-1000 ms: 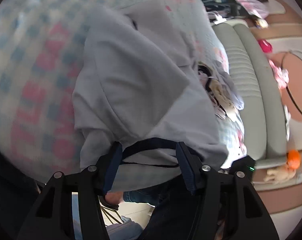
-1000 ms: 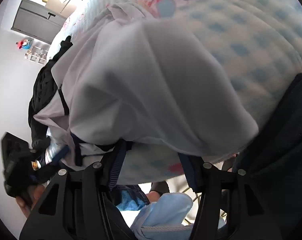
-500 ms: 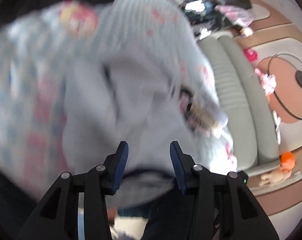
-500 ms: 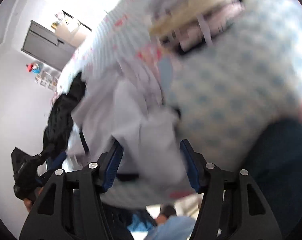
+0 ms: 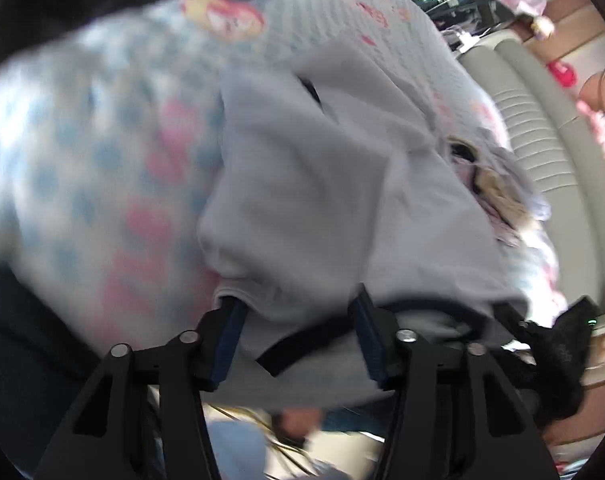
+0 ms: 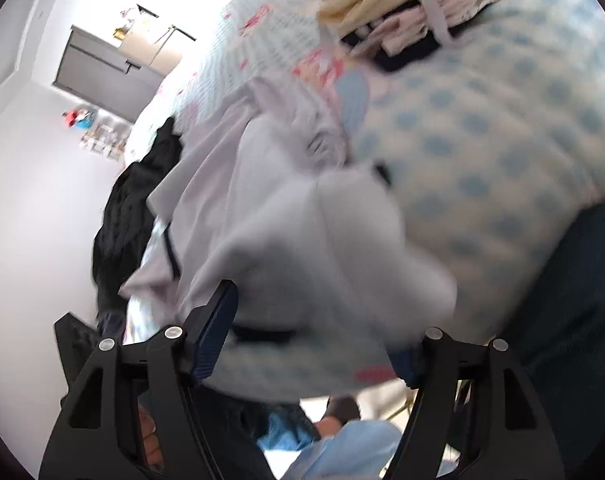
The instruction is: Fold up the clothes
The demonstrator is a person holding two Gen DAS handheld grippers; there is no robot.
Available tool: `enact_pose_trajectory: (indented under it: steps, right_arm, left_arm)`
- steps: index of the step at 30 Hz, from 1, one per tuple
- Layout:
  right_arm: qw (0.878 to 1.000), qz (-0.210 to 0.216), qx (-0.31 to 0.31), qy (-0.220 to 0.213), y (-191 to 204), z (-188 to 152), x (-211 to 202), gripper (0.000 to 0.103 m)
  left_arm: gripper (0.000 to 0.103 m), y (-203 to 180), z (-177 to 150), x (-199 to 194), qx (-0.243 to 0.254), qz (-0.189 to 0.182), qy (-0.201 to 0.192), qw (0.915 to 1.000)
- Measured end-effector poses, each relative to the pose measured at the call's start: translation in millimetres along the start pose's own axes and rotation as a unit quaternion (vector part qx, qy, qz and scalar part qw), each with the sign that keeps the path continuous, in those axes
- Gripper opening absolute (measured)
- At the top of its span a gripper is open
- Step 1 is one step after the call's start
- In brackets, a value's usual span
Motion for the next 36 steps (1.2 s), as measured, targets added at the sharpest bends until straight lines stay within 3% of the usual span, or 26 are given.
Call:
enact_pose_trajectory:
  steps: [5,7,10,11,12,14,16,18,20,21,22,23,24,26,29,31,34,36]
  right_arm:
    - [0.999,-0.036,-0.019,0.001,-2.1,-2.2,-3.3,0.07]
    - [0.999,-0.042,-0.015,0.017,-11.2,-11.0,-5.6,0.07]
    - [0.998,-0.041,-0.004,0.043,-17.2,-20.4,2.1,0.07]
    - [0.998,-0.03,-0.002,0.053,-16.9,-23.3,5.3,0.07]
    - [0.998,-0.02,-0.002,0.065,-15.1,-25.7,8.2,0.07]
    - [0.996,-0.001,-0.003,0.088,-11.5,-30.6,14.5,0.072]
    - [0.993,0.003,-0.009,0.116,-8.9,-36.5,27.4,0.075]
    - [0.994,0.0,-0.006,0.113,-9.5,-36.9,34.0,0.076]
    - [0.994,-0.001,0.002,0.106,-10.4,-34.0,37.0,0.075]
    - [0.995,-0.001,-0.004,0.097,-7.3,-30.8,32.2,0.074]
    - [0.996,-0.002,-0.011,0.088,-4.2,-27.6,27.4,0.06]
    - [0.997,-0.002,-0.021,0.078,-0.2,-24.6,22.1,0.038]
    - [0.997,-0.004,-0.05,0.06,7.4,-22.1,14.1,0.03]
    - [0.995,-0.009,-0.098,0.017,23.6,-15.3,-7.3,0.017]
    - [0.993,0.022,-0.109,-0.044,36.3,1.1,-50.6,0.013]
    - [0.992,0.038,-0.096,-0.08,33.6,9.1,-76.1,0.012]
    - [0.993,-0.027,-0.065,-0.1,17.1,15.0,-92.5,0.012]
    - [0.996,-0.03,-0.038,-0.076,-2.9,7.5,-92.1,0.012]
  left_arm:
    - [0.041,33.1,24.4,-39.6,-0.075,0.027,-0.078,0.9937]
    - [0.042,45.8,20.6,-52.6,-0.106,0.007,-0.093,0.99]
    - [0.042,49.1,12.8,-65.7,-0.099,0.01,-0.105,0.9895]
    - [0.045,43.4,11.1,-64.2,-0.098,0.018,-0.11,0.989]
    - [0.056,47.8,8.5,-67.5,-0.096,0.021,-0.112,0.9888]
    - [0.064,55.1,2.6,-54.4,-0.113,-0.003,-0.075,0.9907]
    - [0.064,57.8,-5.5,-30.7,-0.128,-0.044,-0.022,0.9905]
    - [0.064,49.9,-6.1,-9.5,-0.102,-0.027,0.003,0.9944]
    - [0.062,41.2,1.3,-0.6,-0.074,-0.004,0.003,0.9972]
    - [0.061,37.4,6.4,1.9,-0.065,-0.004,0.0,0.9979]
    - [0.055,33.6,11.6,4.3,-0.056,-0.004,-0.002,0.9984]
    - [0.031,27.4,20.0,4.5,-0.044,-0.025,-0.001,0.9987]
    - [0.019,22.1,25.9,3.0,-0.037,-0.045,0.0,0.9983]
    - [0.016,11.7,38.9,-10.7,-0.035,-0.108,-0.023,0.9933]
    - [0.015,2.3,44.4,-40.0,-0.041,-0.199,-0.061,0.9773]
    - [0.015,2.9,38.0,-54.7,-0.045,-0.214,-0.066,0.9735]
    - [0.015,7.5,14.5,-56.0,-0.056,-0.222,-0.046,0.9724]
    - [0.015,10.8,1.7,-46.2,-0.05,-0.195,-0.026,0.9792]
Point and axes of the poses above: each gripper's, at about its wrist camera, not at the fingertips, and x roughly the way its jaws point, y to its left, z to its top, the point moved 1 cm from there along x, roughly the way its jaws point, and after that the axes turned 7 degrees about x, right-handed, at the moved point
